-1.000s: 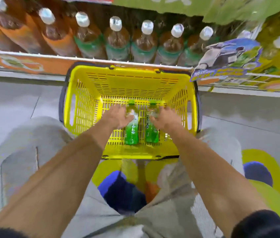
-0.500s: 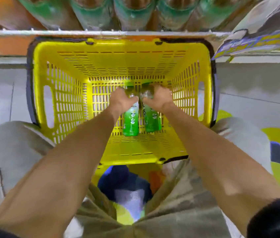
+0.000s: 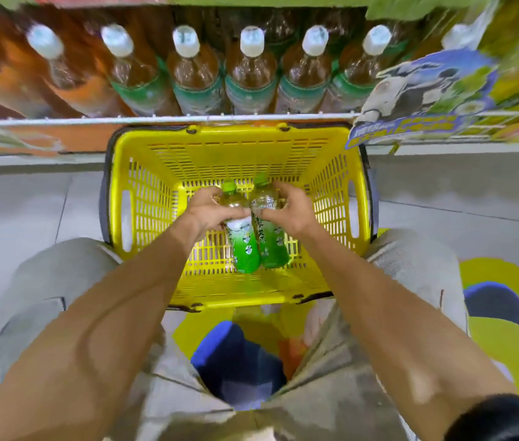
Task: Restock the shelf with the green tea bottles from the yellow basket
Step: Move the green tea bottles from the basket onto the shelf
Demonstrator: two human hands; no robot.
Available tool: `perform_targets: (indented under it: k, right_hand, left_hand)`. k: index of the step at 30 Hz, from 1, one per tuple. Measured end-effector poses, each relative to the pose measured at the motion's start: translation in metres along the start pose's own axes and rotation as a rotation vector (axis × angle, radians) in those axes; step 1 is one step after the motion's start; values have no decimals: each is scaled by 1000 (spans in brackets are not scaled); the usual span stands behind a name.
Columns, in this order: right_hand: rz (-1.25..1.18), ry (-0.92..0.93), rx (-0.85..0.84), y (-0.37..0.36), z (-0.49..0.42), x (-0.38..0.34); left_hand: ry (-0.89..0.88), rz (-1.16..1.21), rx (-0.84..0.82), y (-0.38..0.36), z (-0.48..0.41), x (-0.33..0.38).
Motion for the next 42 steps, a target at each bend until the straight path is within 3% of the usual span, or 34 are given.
perform_targets:
  k: [9,16,24,28,38,42]
  right_hand:
    - [-237,281,83,78,55,-108]
    - [-187,593,197,174,120,-207]
    - [-214,850,432,304,176,-302]
    - [-180,852,497,339,165,-321]
    - [-88,690,464,345,128,-312]
    - [-76,628,490,346,124,-315]
  left_hand:
    - [-321,38,114,59,94,97]
    - [-613,-74,197,100,208,205]
    - [-952,-42,307,108,331,348]
    - [-972,-9,402,97,336,387]
    - [-924,-99,550,73,295,401]
    - [-976,-268,472,67,293,408]
Point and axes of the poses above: each hand's wrist, its own z-axis away from the middle knuckle, its own y-axis out of the back of the hand, x = y × z, the point moved 2 cm from there along -z, towards the middle knuckle, and after that the axes turned 4 degrees about z, right-handed, at the moved point
